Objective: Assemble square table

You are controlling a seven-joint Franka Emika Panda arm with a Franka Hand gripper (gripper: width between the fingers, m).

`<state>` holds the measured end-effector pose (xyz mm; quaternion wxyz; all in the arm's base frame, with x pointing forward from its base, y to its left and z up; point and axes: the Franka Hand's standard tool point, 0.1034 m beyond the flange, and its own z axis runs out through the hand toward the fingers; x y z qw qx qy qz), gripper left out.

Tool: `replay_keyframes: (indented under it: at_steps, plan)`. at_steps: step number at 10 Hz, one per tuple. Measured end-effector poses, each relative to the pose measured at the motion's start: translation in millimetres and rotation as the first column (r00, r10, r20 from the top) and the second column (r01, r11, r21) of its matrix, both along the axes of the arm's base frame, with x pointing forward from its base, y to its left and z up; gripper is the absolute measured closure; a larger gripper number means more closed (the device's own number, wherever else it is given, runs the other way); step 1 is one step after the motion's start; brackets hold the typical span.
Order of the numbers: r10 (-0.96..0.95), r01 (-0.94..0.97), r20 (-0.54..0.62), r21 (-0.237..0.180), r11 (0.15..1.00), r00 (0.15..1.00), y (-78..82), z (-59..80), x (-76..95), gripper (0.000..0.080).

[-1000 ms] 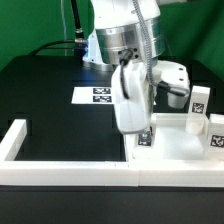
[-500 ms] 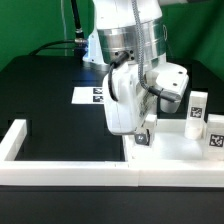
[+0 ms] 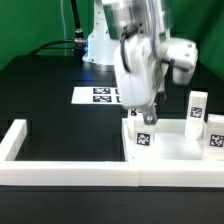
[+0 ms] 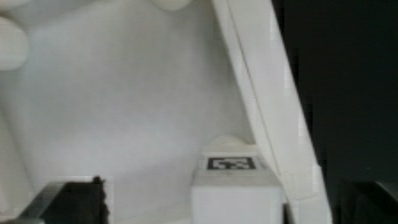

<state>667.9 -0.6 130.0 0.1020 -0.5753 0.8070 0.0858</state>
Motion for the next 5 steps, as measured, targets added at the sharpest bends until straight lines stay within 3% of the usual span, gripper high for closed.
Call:
replay_keyframes:
  at_steps: [1, 5]
  plan:
    - [0.005, -0.005, -0.002, 0.003, 1.0, 1.0, -2.2, 3.9, -0.7, 0.0153]
    - [0.006, -0.006, -0.006, 0.0, 1.0, 1.0, -1.4, -1.4, -1.7, 0.015]
